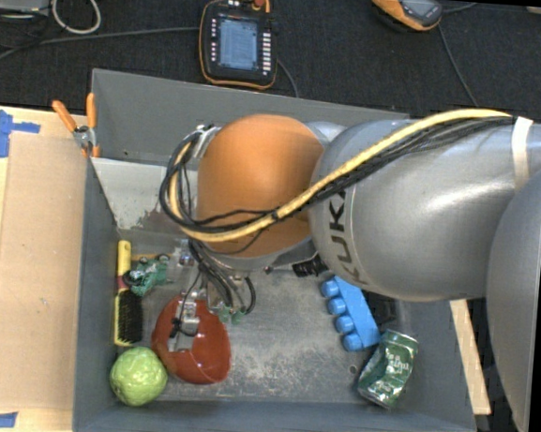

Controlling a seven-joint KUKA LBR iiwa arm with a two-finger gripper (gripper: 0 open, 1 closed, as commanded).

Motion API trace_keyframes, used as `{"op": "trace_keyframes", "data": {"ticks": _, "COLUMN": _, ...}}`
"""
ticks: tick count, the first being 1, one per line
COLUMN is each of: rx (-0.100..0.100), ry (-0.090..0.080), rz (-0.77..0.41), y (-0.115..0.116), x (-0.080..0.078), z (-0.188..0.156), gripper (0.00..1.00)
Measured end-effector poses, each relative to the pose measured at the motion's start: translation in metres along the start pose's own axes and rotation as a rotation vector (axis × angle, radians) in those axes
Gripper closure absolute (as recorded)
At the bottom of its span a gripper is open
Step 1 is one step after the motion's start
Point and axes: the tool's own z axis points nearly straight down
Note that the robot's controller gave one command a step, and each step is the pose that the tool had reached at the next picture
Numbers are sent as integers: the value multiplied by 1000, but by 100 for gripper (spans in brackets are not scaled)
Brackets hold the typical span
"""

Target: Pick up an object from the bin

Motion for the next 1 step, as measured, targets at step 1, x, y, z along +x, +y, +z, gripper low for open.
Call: {"op": "trace_keyframes", "data": {"ticks": 1, "rx": -1, "ry": -7, "rz": 6, "y": -1, "x": -2, "z": -3, "gripper": 0}}
